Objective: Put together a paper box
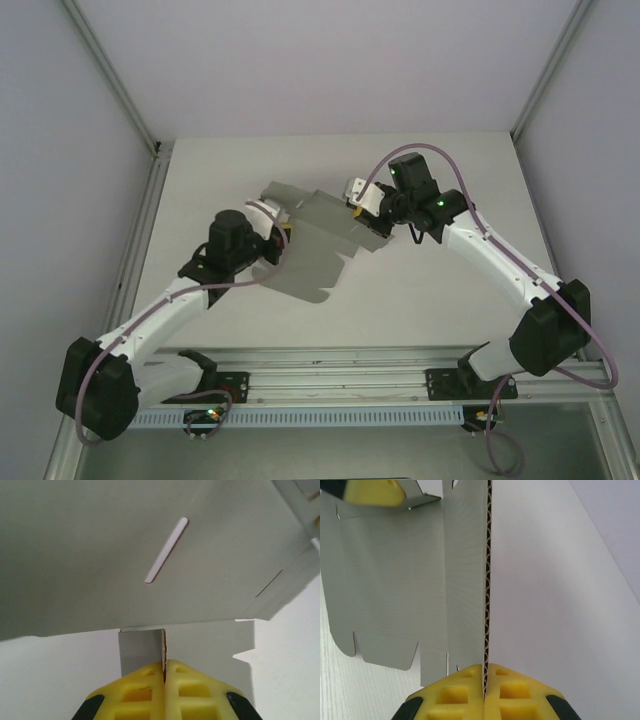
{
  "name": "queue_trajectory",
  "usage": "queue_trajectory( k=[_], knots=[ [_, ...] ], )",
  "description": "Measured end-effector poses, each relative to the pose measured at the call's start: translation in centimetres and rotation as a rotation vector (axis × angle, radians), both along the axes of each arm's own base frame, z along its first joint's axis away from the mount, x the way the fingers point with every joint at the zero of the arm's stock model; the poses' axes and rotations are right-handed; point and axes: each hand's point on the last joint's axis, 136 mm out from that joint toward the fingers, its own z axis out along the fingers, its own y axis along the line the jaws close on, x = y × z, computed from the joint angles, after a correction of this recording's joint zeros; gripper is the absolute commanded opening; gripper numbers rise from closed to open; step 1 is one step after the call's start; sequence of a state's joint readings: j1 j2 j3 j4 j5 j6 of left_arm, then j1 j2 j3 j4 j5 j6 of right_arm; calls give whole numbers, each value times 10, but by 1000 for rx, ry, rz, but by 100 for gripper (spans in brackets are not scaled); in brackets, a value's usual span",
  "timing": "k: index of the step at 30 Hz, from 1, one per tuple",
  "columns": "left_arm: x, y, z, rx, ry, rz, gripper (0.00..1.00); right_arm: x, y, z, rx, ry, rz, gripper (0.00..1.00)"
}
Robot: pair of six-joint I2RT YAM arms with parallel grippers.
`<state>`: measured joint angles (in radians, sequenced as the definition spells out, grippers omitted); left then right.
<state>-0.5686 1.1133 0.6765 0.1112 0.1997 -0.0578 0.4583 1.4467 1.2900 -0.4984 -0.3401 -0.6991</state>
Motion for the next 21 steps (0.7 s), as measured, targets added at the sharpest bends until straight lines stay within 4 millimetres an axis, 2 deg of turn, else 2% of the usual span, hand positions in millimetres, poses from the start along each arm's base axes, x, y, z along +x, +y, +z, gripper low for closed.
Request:
queue_trajectory(
  k=[5, 7, 11, 13, 15, 18, 21],
  knots=[
    [7, 4, -6, 69, -29, 80, 0, -3, 5, -3, 12, 26, -6, 0],
    [14, -12, -7, 117, -46, 99, 0, -4, 7, -4, 18, 39, -15, 0],
    [26, -29, -35, 212, -18, 126, 1, -5, 2, -14, -5, 71, -52, 0],
    [27, -32, -41, 231, -14, 132, 16, -6, 0, -21, -16, 91, -64, 0],
    [27, -33, -43, 234, -10, 132, 20, -6, 0, -22, -12, 95, -71, 0],
    [25, -36, -42, 223, -7, 120, 36, -5, 1, -21, -8, 92, -74, 0],
    [22, -39, -39, 190, 12, 97, 39, -4, 2, -22, -7, 88, -76, 0]
  ],
)
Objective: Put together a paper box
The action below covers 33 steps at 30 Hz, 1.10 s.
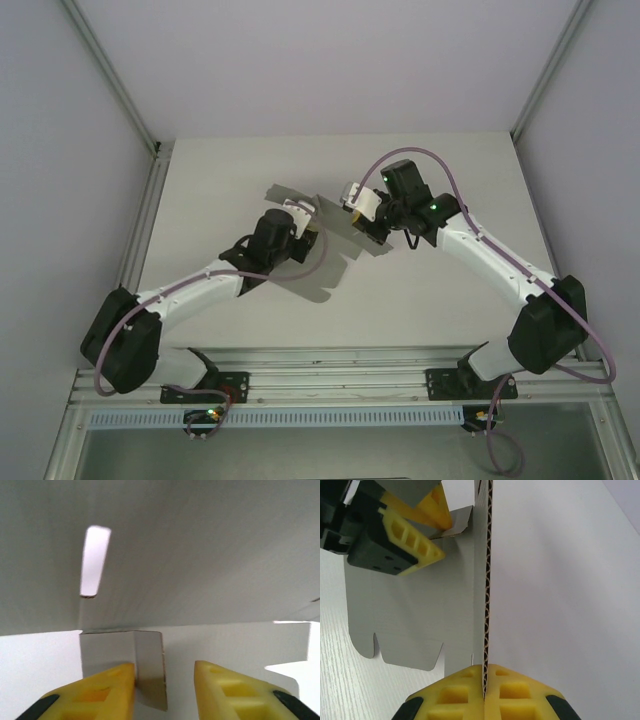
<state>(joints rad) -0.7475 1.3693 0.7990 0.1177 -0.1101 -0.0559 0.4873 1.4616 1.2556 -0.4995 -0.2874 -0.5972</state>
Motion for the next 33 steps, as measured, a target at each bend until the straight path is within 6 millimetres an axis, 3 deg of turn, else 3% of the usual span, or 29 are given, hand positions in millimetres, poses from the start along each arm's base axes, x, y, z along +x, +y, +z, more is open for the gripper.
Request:
queue_trajectory(
  k=[2, 4, 6, 8, 14, 17, 20, 23, 27, 33],
  knots=[
    [-3, 0, 6, -49, 16, -23, 50, 1, 0, -1, 0, -4, -2, 0],
    [-9, 5, 15, -130, 34, -47, 68, 3, 1, 2, 9, -20, -1, 0],
    [-13, 13, 28, -236, 46, -66, 81, 7, 3, 5, 18, -38, -2, 0],
    [-15, 29, 42, -343, 51, -60, 100, 9, 4, 6, 24, -53, -1, 0],
    [-12, 82, 82, -505, 25, 46, 100, 10, 1, -2, -2, -68, 5, 0],
    [-12, 105, 91, -525, 18, 122, 100, 12, 0, -1, -9, -84, 6, 0],
    [-3, 135, 83, -533, 53, 252, 100, 13, -1, -1, -14, -93, 11, 0],
    [11, 157, 56, -537, 148, 344, 100, 13, 0, 0, -14, -97, 16, 0],
    [16, 136, 18, -562, 326, 257, 99, 13, 0, 0, -11, -96, 21, 0],
    [12, 96, 8, -585, 394, 71, 91, 11, 2, 1, 2, -92, 34, 0]
  ],
)
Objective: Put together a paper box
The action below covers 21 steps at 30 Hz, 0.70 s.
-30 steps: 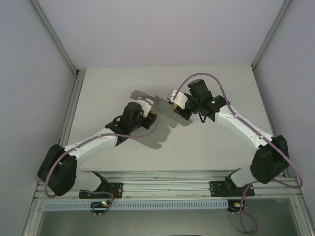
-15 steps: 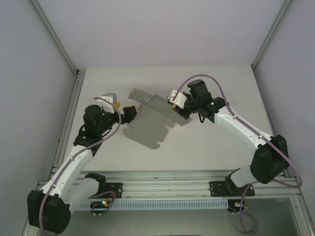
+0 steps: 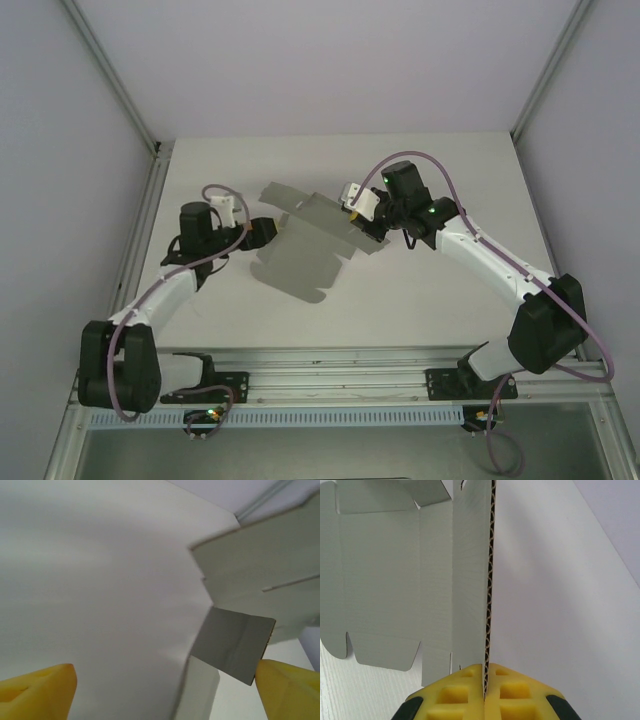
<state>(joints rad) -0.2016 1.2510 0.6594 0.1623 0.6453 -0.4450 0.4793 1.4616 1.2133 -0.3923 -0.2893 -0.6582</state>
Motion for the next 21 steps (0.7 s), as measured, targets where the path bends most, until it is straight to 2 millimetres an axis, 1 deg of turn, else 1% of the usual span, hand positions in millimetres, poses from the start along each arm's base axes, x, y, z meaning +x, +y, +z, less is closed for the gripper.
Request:
queue_trajectory(
  k=[5, 7, 8, 12, 15, 17, 19, 20, 21],
  knots=[
    [-2, -25, -9, 33, -20, -94, 88, -2, 2, 1, 10, 5, 11, 0],
    [-2, -31, -12, 34, -25, -110, 87, -2, 3, 1, 16, 8, 18, 0],
    [-1, -33, -12, 33, -30, -116, 85, -3, 3, 1, 19, 10, 20, 0],
    [2, -41, -13, 40, -55, -133, 72, -4, 5, 2, 30, 16, 29, 0],
    [7, -46, -17, 58, -58, -137, 55, -6, 6, 2, 38, 20, 39, 0],
    [10, -50, -19, 66, -55, -140, 48, -6, 7, 2, 39, 21, 41, 0],
    [12, -49, -23, 74, -47, -133, 37, -5, 6, 2, 38, 20, 37, 0],
    [13, -49, -26, 77, -41, -129, 34, -5, 5, 2, 36, 19, 35, 0],
    [13, -49, -27, 76, -36, -127, 30, -4, 5, 2, 34, 18, 32, 0]
  ],
)
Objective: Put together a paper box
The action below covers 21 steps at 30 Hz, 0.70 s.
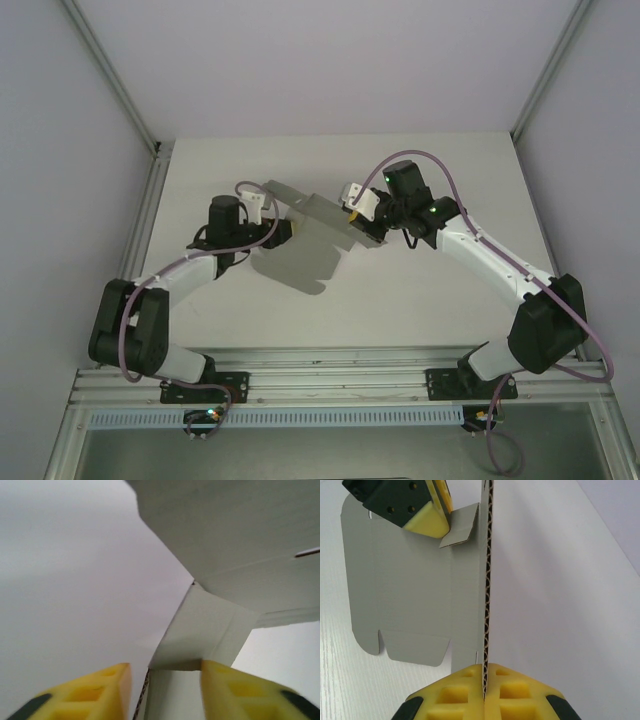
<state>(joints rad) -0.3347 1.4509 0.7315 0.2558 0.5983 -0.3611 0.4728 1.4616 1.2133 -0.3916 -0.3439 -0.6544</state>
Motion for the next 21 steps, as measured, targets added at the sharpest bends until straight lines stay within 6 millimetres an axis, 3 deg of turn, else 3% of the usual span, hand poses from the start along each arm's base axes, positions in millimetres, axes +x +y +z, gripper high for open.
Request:
queue_trajectory(
  k=[6, 9, 14, 17, 19, 21],
  knots=[
    [-1, -2, 0, 10, -3, 9, 20, 3, -3, -1, -17, -12, -20, 0],
    [-2, 1, 0, 18, -9, 22, 20, 5, -2, 0, -16, -25, -19, 0],
    [-11, 6, 3, 14, -8, 26, 54, 8, -2, 0, -28, -49, -36, 0],
    [-25, 6, 0, -6, 8, 4, 63, 10, -2, 1, -39, -68, -35, 0],
    [-36, 7, -5, -16, 26, -7, 61, 10, -1, 1, -49, -80, -32, 0],
    [-44, 8, -11, -18, 46, -12, 44, 10, -1, 1, -60, -88, -30, 0]
  ],
)
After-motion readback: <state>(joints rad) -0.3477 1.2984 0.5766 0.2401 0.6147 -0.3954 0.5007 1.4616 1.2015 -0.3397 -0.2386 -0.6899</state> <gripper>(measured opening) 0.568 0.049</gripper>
